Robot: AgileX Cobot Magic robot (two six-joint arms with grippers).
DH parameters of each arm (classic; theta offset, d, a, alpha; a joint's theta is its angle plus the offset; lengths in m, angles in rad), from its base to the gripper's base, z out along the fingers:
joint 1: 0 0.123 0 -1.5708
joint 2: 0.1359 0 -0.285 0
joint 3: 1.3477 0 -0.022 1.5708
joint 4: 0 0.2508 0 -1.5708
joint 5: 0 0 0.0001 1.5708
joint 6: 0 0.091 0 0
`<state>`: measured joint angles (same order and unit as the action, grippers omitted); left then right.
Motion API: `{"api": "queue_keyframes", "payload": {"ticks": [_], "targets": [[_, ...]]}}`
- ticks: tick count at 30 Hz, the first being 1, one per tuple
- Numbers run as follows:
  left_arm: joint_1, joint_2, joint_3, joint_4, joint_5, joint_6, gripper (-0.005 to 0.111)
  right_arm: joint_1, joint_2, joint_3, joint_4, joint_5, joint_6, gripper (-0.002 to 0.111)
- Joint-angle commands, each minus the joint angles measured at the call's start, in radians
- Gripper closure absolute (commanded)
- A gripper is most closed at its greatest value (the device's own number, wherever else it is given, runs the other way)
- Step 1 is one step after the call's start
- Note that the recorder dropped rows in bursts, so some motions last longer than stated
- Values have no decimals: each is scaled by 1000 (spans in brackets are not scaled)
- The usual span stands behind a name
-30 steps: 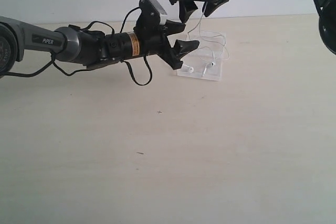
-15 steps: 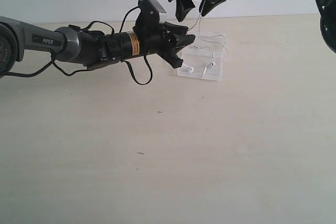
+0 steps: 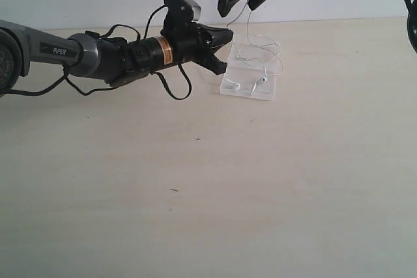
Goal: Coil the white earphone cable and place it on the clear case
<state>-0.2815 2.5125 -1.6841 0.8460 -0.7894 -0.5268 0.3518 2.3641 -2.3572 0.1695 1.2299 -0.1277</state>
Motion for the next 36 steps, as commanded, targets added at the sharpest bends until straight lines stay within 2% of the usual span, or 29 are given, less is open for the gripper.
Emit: {"api": "queue_keyframes", "payload": {"ticks": [1,5,12,20,26,30,36], "targets": [[-2,-4,3,-33,-12,-7,107,-5,-13,-4,9,-9,-12,46],[-2,-4,-25,-74,-6,-12,107,-5,-13,26,85,-9,-66,39],[-2,-4,-98,-76,55,-36,107,-3,-17,121,54,-9,-90,39],[-2,-4,-151,-76,61,-32,107,-3,-69,267,64,-9,-137,39],[-2,-4,-153,-13,157,-32,107,-11,-151,282,37,-9,-165,40],[-8,-4,-153,24,115,-56,107,-15,-178,282,50,-9,-163,40],[-10,-4,-153,1,113,-38,107,-15,-179,309,64,-9,-155,40]]}}
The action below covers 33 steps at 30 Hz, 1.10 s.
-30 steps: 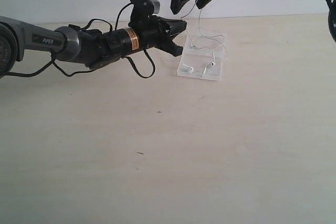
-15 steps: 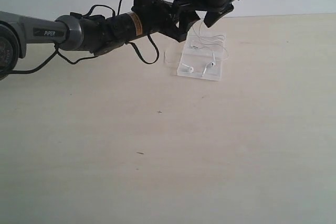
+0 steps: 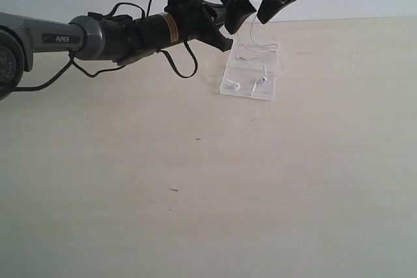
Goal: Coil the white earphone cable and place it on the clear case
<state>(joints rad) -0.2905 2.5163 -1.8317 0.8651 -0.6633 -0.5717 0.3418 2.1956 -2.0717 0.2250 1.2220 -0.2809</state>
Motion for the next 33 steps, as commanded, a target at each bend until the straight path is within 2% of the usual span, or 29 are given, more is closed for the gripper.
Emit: {"api": "queue_keyframes", "payload": {"ticks": [1,6,13,18,22,28,33], "targets": [[-1,-8,-6,-33,-13,18,107,-5,-11,39,8,-1,-2,40],[-1,-8,-8,-96,-8,48,107,-5,-11,116,10,-1,-22,40],[-1,-8,-8,-84,-6,32,107,-5,-14,212,67,-1,-106,40],[-1,-8,-8,-58,53,9,107,-5,-146,212,38,-1,-109,40],[-37,-8,-8,26,54,-43,107,-7,-249,212,-138,-1,-48,40],[-44,-8,2,40,138,-132,107,-7,-332,212,-502,-1,221,40],[-48,-8,2,167,163,-255,107,-7,-349,212,-641,-1,345,40]]}}
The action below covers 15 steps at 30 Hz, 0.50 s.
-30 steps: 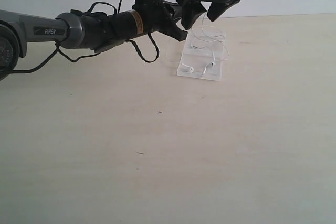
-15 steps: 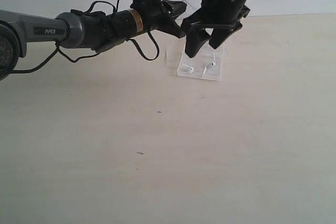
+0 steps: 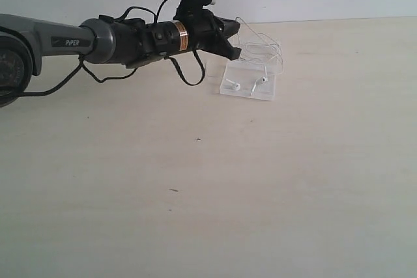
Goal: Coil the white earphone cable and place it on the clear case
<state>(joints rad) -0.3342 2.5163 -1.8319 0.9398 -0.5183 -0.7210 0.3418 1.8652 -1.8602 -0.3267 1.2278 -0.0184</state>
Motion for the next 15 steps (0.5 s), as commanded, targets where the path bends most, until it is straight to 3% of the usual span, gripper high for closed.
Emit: {"api": "queue_keyframes", "payload": {"ticks": [1,10,15], "targets": [[-5,-8,2,122,23,-136,107,-7,-19,0,-89,-7,83,40],[-5,-11,2,355,75,-309,104,-7,-19,0,-68,-7,75,40],[-5,-21,2,366,75,-353,72,-7,-19,0,-60,-7,75,40]]}}
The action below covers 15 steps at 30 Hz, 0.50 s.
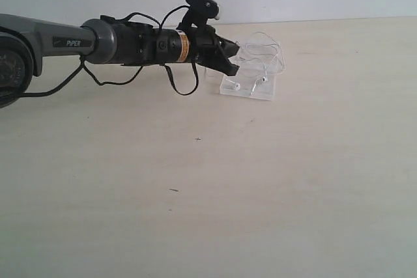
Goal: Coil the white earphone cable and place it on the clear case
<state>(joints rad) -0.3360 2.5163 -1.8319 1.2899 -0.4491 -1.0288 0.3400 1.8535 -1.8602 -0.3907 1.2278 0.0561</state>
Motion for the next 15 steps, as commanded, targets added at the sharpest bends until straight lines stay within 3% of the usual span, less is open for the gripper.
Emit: {"api": "queue_keyframes", "payload": {"ticks": [1,4,6,11,15], "targets": [[-3,-26,2,16,6,-53,62,-5,-7,0,9,-7,0,40],[-3,-44,2,61,10,-99,38,-5,-7,0,15,-7,-2,40],[1,-61,2,165,10,-187,31,-5,-7,0,15,-7,-2,40],[17,-95,2,454,-18,-488,31,-5,-33,0,15,-7,-2,40],[41,-113,30,454,-109,-535,31,-5,-88,22,33,-7,-2,40]]}}
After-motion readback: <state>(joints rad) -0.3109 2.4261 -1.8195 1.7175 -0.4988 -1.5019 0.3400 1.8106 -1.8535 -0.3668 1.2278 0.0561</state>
